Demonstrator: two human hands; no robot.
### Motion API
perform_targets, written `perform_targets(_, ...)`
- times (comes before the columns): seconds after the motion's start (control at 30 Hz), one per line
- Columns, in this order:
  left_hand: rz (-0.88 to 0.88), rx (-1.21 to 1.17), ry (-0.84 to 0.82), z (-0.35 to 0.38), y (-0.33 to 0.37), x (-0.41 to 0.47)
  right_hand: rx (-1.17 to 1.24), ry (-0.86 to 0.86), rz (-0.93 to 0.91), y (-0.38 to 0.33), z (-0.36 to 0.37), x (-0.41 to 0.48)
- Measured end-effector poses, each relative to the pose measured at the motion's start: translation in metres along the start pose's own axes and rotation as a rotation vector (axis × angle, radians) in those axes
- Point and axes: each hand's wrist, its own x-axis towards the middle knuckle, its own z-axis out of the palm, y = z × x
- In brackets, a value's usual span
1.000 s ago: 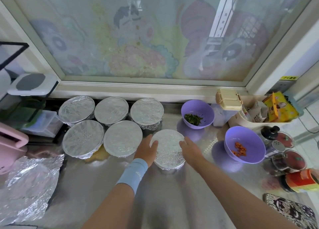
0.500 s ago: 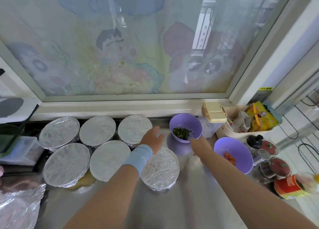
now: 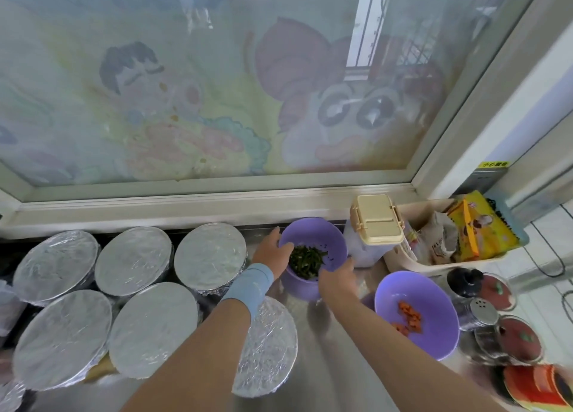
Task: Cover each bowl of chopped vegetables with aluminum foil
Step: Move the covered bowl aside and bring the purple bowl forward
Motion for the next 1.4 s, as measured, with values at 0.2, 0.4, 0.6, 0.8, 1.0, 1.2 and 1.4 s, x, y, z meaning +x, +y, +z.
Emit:
perform_targets(0.2,-0.032,0.052,0.086,-0.006,-0.005,-0.006,-0.013,-0.060,-0.030,0.000,-0.002,-0.001)
perform_targets(0.4,0.151,-0.099,0.228,-0.035,0.001,-0.048,0.027,-0.019,-0.249,-0.020,-0.013,-0.038)
perform_targets(0.6,0.204,-0.025,0.362,-0.088,-0.025,-0.114,-0.034,-0.049,-0.421,-0.029,-0.011,-0.110)
perform_targets(0.8,0.243,0.026,0.373,-0.127,-0.084,-0.198,-0.086,-0.037,-0.525,0.004,0.018,-0.194)
perform_targets(1.0,0.114,0.189,0.317,-0.151,-0.153,-0.262,-0.201,-0.076,-0.436,0.058,0.063,-0.264)
perform_targets(1.2,-0.106,0.247,0.153,-0.151,-0.215,-0.286,-0.305,-0.303,-0.241,0.107,0.087,-0.300)
perform_targets(1.4,-0.164,0.249,0.046,-0.139,-0.246,-0.279,-0.305,-0.474,-0.118,0.128,0.104,-0.297)
